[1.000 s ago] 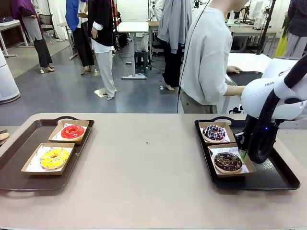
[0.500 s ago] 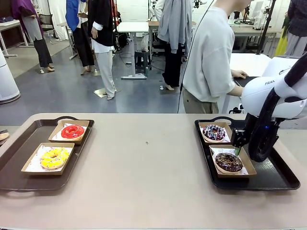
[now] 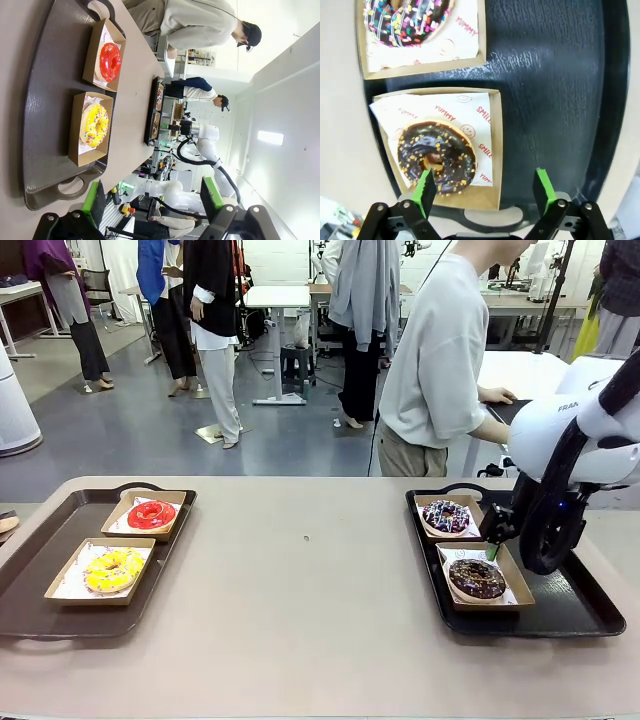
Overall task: Individually package the donuts and arrange them on the tray.
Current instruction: Place the picked Paper togo box on the Handle tray.
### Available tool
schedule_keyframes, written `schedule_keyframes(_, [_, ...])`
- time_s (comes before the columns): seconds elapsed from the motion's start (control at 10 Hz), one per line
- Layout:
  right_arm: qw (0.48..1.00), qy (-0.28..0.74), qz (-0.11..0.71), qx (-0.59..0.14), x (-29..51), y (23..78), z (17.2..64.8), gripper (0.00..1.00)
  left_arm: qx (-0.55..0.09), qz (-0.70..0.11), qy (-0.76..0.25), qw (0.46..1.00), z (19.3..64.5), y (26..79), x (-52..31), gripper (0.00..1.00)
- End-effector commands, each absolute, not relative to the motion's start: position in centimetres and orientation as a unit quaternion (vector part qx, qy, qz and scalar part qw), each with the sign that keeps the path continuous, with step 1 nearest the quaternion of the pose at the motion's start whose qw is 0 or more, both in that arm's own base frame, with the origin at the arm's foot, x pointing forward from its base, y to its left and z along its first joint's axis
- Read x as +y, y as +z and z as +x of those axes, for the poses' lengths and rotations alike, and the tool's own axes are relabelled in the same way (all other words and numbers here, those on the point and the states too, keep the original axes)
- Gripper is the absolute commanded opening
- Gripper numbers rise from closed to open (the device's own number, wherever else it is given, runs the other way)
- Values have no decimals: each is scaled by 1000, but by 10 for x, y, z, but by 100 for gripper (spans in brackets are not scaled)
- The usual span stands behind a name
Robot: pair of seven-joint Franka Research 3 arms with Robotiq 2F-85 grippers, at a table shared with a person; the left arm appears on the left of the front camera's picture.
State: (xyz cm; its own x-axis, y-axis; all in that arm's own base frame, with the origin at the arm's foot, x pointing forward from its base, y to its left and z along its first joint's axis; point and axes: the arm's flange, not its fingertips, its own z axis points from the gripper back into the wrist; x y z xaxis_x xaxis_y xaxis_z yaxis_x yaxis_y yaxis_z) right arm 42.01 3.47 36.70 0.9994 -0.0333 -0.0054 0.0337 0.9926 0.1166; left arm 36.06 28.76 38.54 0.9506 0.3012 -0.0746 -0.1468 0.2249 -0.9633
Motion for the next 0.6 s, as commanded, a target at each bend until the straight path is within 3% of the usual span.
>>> schedule_keyframes(0.0, [986, 21, 165, -5, 0, 392, 405, 100, -57, -608, 147, 778, 360, 390, 288, 100])
schedule_keyframes(0.3, [918, 53, 381, -95, -92, 428, 374, 100, -57, -608, 147, 778, 360, 390, 288, 100])
schedule_keyframes(0.5, [861, 30, 485, -148, -158, 422, 353, 100, -57, -608, 147, 778, 360, 390, 288, 100])
